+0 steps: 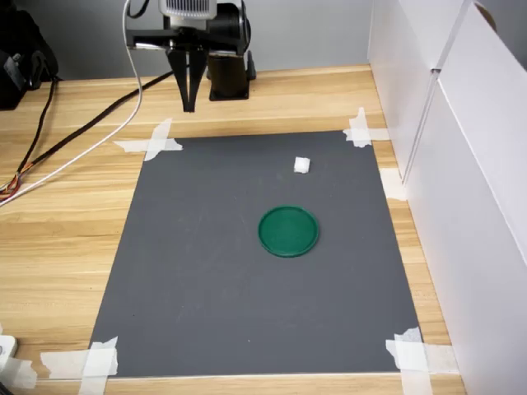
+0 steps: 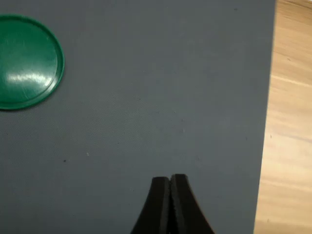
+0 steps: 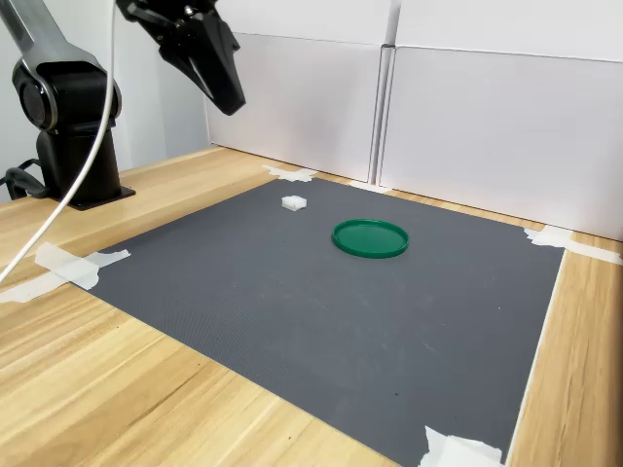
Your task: Grasp a white terminal and put it in the green lid.
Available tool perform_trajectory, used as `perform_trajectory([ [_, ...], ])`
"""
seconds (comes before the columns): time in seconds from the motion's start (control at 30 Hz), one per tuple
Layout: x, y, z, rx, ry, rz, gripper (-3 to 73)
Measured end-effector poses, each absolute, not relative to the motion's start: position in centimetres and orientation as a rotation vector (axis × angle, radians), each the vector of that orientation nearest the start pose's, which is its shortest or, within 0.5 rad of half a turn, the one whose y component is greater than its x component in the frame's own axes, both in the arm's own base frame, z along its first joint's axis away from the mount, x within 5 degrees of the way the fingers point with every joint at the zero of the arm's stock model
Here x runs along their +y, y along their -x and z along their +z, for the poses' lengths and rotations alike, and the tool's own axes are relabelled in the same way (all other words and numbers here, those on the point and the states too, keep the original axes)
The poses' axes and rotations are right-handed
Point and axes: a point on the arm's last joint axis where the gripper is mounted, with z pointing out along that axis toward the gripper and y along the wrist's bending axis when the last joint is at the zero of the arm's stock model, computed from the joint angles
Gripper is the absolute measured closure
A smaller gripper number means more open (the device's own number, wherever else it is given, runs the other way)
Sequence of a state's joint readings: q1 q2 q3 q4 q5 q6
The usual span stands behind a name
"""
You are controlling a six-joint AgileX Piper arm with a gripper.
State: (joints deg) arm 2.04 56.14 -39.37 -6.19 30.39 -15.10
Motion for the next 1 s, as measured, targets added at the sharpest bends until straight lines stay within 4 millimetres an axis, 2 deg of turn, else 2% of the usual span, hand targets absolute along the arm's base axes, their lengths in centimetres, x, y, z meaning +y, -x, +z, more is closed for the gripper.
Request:
perform_trajectory([
  [0.17, 0.9, -21.7, 29.3, 2.367, 0.589, -0.196, 71.6],
  [0.37, 3.3, -23.1, 29.9, 2.304, 0.911, -0.225, 71.6],
  [0.5, 5.1, -23.1, 29.9, 2.256, 1.056, -0.242, 71.6],
  [0.73, 8.4, -22.2, 28.6, 2.253, 1.288, -0.201, 71.6],
  [1.0, 11.3, -21.1, 28.5, 2.171, 1.392, -0.136, 71.6],
])
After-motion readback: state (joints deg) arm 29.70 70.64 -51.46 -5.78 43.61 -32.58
